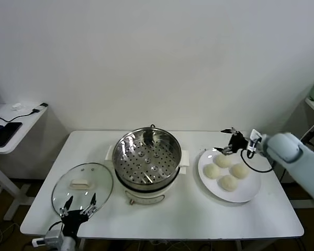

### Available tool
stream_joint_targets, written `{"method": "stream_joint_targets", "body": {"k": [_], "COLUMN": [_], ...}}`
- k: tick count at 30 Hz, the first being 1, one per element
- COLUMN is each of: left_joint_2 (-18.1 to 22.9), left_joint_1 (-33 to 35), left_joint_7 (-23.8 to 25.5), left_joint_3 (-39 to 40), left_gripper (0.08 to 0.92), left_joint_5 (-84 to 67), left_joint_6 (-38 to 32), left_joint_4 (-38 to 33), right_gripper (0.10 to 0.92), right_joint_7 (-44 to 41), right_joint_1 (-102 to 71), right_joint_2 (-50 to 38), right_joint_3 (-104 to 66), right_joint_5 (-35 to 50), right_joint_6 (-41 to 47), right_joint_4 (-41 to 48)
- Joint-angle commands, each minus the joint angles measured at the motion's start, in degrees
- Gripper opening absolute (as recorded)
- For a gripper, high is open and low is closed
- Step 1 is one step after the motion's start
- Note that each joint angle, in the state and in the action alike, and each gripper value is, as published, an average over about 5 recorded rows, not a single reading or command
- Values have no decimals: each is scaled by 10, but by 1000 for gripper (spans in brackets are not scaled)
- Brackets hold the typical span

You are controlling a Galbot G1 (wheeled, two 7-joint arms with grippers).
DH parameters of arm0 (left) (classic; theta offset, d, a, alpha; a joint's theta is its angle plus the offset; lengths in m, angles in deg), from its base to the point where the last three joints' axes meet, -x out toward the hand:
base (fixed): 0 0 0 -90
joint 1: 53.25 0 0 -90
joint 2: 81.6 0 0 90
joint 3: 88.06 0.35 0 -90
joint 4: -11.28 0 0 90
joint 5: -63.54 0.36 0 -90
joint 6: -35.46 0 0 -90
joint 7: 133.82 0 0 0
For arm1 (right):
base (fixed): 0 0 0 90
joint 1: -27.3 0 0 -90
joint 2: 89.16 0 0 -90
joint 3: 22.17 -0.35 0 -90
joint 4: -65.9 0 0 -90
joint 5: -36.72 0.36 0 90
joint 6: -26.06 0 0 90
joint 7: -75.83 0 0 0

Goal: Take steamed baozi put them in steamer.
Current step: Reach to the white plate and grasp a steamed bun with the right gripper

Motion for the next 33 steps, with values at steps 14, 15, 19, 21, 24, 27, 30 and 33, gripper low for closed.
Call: {"method": "stream_joint_targets", "body": {"k": [14,15,19,21,24,27,30,33], "left_joint_2": [8,8,10,11,12,14,15,16], "left_joint_1": [6,6,8,8,9,9,8,8], "left_joint_7": [4,4,5,5,5,5,5,5], "left_joint_3": [1,1,1,1,2,3,3,3], "left_gripper": [823,823,823,823,823,823,823,823], "left_joint_5": [11,12,16,18,19,21,25,29], "left_joint_6": [-20,-21,-23,-23,-23,-23,-23,-23], "left_joint_4": [20,20,21,22,22,23,25,26], "right_gripper": [823,823,823,823,823,823,823,823], "right_joint_7": [-105,-99,-77,-71,-68,-68,-68,-68], "right_joint_1": [187,176,138,121,101,85,71,64], "right_joint_2": [157,163,185,197,214,229,243,254], "right_joint_3": [360,350,313,295,271,250,229,216], "right_joint_5": [-43,-43,-39,-39,-43,-43,-37,-32], "right_joint_6": [-14,-10,7,12,15,16,18,19], "right_joint_4": [218,225,251,268,297,324,353,374]}}
